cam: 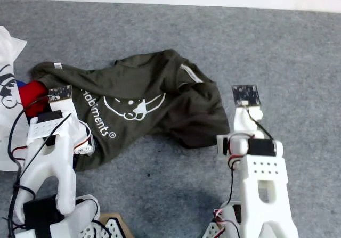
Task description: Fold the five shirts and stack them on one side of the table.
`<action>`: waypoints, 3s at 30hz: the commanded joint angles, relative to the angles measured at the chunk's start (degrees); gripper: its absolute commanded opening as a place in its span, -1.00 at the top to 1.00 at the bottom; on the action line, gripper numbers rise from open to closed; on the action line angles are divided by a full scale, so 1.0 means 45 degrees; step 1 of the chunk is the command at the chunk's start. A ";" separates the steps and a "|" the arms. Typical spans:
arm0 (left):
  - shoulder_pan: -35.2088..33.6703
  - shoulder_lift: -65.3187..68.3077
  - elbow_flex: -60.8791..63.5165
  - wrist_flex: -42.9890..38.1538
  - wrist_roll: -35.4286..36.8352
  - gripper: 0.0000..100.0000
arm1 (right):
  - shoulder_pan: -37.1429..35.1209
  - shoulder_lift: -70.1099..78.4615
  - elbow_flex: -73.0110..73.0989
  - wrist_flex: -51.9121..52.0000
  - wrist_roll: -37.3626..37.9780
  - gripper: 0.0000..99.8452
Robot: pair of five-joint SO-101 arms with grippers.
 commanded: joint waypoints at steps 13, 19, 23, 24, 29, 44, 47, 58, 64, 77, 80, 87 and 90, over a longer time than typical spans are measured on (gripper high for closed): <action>-0.0537 -0.0029 -0.0010 -0.0234 0.0059 0.79 | 0.0147 -0.0498 0.0518 -0.1006 0.0137 0.99; -0.1534 -0.0029 0.0029 -0.0176 -0.0977 0.97 | 0.0147 -0.0498 0.0498 -0.1006 0.0117 0.99; -0.1534 -0.0088 0.0088 -0.0156 -0.1309 0.86 | 0.0147 -0.0498 0.0498 -0.1006 0.0117 0.99; -0.1534 -0.0127 0.0088 -0.0156 -0.1309 0.83 | 0.0147 -0.0498 0.0518 -0.1006 0.0117 0.99; -0.1436 -0.0166 0.0010 0.0352 -0.1387 0.60 | 0.0147 -0.0498 0.0537 -0.1006 0.0117 0.99; -0.2061 -0.2432 0.1573 0.0586 -0.1641 0.47 | 0.0147 -0.0498 0.0576 -0.1026 0.0137 0.99; -0.2042 -0.2413 0.2510 -0.0449 -0.2618 0.47 | 0.0147 -0.0498 0.0576 -0.1026 0.0137 0.99; -0.1866 -0.2413 0.2803 -0.1250 -0.2676 0.55 | 0.0166 -0.0498 0.0576 -0.1006 0.0156 0.99; -0.1846 -0.2393 0.3272 -0.1250 -0.2716 0.96 | 0.0166 -0.0518 0.0576 -0.0967 0.0156 0.99; -0.2628 -0.2549 -0.0205 0.0996 -0.2657 0.99 | 0.0322 -0.0596 0.0322 -0.0654 0.0195 0.99; -0.3546 -0.2549 -0.2042 0.1973 -0.2657 0.99 | 0.0733 -0.0518 -0.0166 -0.0479 0.0215 0.99; -0.5343 -0.2452 -0.4230 0.2325 -0.2657 0.99 | 0.1377 -0.0498 -0.0791 -0.0479 0.0215 0.99; -0.5284 -0.2510 -0.4288 0.2286 -0.2657 0.99 | 0.1358 -0.0498 -0.1162 -0.0459 0.0215 0.99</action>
